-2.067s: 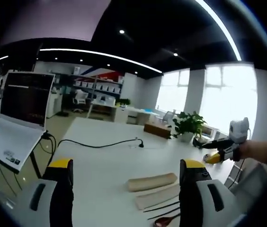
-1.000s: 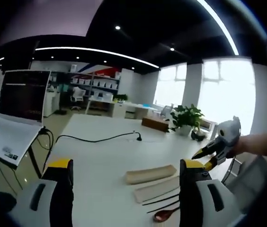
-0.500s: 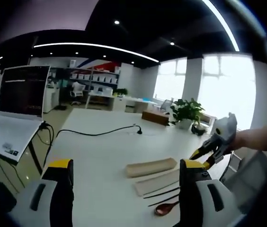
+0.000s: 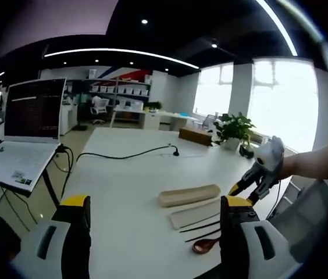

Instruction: Arrange the utensils inside the cutlery case until each visible utensil rests in its matching compartment.

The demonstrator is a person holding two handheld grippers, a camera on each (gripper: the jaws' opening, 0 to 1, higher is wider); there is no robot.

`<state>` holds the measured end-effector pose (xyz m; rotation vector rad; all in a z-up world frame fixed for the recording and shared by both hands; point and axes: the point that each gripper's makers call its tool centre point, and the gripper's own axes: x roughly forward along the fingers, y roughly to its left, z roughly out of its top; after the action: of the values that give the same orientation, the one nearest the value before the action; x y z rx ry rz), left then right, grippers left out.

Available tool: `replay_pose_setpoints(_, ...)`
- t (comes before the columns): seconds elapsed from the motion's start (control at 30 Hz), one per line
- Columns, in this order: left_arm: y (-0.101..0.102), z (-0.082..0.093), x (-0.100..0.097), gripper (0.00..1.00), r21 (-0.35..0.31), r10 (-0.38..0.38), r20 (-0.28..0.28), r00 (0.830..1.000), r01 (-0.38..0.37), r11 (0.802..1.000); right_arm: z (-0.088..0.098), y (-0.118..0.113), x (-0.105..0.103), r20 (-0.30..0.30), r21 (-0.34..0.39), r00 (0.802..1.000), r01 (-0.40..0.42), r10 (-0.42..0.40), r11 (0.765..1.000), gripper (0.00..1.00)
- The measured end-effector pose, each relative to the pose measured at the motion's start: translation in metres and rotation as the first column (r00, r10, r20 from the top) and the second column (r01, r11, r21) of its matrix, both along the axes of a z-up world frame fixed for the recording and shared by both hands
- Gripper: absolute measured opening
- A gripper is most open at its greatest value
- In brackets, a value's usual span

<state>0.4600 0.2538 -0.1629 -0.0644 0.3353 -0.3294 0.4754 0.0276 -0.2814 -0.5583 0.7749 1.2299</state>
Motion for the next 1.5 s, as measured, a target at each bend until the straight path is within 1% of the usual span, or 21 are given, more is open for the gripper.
replay_pose_setpoints(0.1,0.000,0.000,0.000,0.95,0.014,-0.005,0.010,1.000,0.005,1.000,-0.004,0.000,-0.001,-0.001,-0.024,1.000,-0.010,0.010,1.000,0.34)
replay_pose_setpoints(0.2,0.002,0.001,0.000,0.95,0.002,0.007,0.009,1.000,-0.007,1.000,-0.004,0.001,-0.004,-0.007,-0.022,1.000,-0.017,0.017,1.000,0.34)
replay_pose_setpoints(0.3,-0.001,0.007,-0.001,0.95,-0.008,-0.002,0.024,1.000,0.002,1.000,-0.007,0.001,-0.005,-0.009,-0.043,1.000,-0.029,0.029,0.999,0.34)
replay_pose_setpoints(0.4,-0.005,0.002,-0.001,0.95,0.025,-0.015,0.015,1.000,0.015,1.000,-0.011,0.000,-0.007,-0.010,-0.074,0.999,-0.044,0.043,0.996,0.34)
replay_pose_setpoints(0.5,-0.010,0.000,-0.004,0.95,0.015,-0.029,0.006,1.000,0.029,0.999,-0.013,0.000,-0.009,-0.009,-0.088,0.998,-0.063,0.063,0.994,0.33)
replay_pose_setpoints(0.67,-0.011,0.002,-0.006,0.95,0.055,-0.038,0.009,0.999,0.038,0.998,-0.016,-0.002,-0.010,-0.013,-0.110,0.997,-0.074,0.073,0.991,0.33)
replay_pose_setpoints(0.73,-0.012,0.005,-0.008,0.95,0.050,-0.042,0.014,0.999,0.042,0.998,-0.016,-0.002,-0.012,-0.015,-0.106,0.997,-0.081,0.080,0.991,0.34)
replay_pose_setpoints(0.8,-0.017,0.009,-0.009,0.95,0.021,-0.053,0.028,0.998,0.052,0.998,-0.015,0.000,-0.015,-0.023,-0.097,0.995,-0.102,0.101,0.990,0.30)
replay_pose_setpoints(0.83,-0.017,0.007,-0.009,0.95,0.023,-0.051,0.025,0.998,0.050,0.998,-0.017,0.000,-0.016,-0.026,-0.106,0.994,-0.109,0.107,0.988,0.28)
replay_pose_setpoints(0.87,-0.018,0.005,-0.009,0.95,0.032,-0.055,0.017,0.998,0.054,0.998,-0.018,0.000,-0.015,-0.024,-0.112,0.994,-0.107,0.105,0.988,0.29)
replay_pose_setpoints(0.93,-0.019,-0.002,-0.011,0.95,0.071,-0.070,-0.009,0.998,0.070,0.995,-0.021,-0.001,-0.013,-0.025,-0.119,0.995,-0.100,0.098,0.988,0.30)
replay_pose_setpoints(1.1,-0.025,-0.009,-0.014,0.95,0.082,-0.093,-0.037,0.995,0.096,0.992,-0.028,0.000,-0.010,-0.028,-0.136,0.995,-0.101,0.098,0.986,0.29)
replay_pose_setpoints(1.13,-0.027,-0.011,-0.016,0.95,0.088,-0.104,-0.047,0.993,0.108,0.990,-0.031,-0.001,-0.009,-0.025,-0.153,0.994,-0.110,0.107,0.982,0.29)
replay_pose_setpoints(1.17,-0.029,-0.012,-0.016,0.95,0.087,-0.115,-0.049,0.992,0.119,0.989,-0.033,-0.001,-0.008,-0.023,-0.163,0.994,-0.112,0.110,0.980,0.29)
replay_pose_setpoints(1.2,-0.035,-0.011,-0.018,0.95,0.059,-0.140,-0.048,0.989,0.143,0.988,-0.036,-0.002,-0.007,-0.023,-0.179,0.994,-0.114,0.112,0.977,0.28)
replay_pose_setpoints(1.27,-0.038,-0.010,-0.020,0.95,0.028,-0.143,-0.048,0.989,0.145,0.989,-0.040,-0.001,-0.006,-0.024,-0.189,0.992,-0.123,0.121,0.974,0.28)
replay_pose_setpoints(1.37,-0.036,-0.010,-0.020,0.95,0.044,-0.136,-0.049,0.989,0.138,0.989,-0.045,0.001,-0.005,-0.037,-0.207,0.992,-0.126,0.121,0.970,0.27)
replay_pose_setpoints(1.43,-0.038,-0.012,-0.022,0.95,0.041,-0.145,-0.062,0.987,0.148,0.988,-0.049,0.002,-0.004,-0.035,-0.231,0.989,-0.145,0.140,0.962,0.27)
replay_pose_setpoints(1.5,-0.040,-0.014,-0.021,0.95,0.044,-0.153,-0.072,0.986,0.156,0.987,-0.054,0.001,-0.002,-0.037,-0.248,0.990,-0.140,0.135,0.959,0.26)
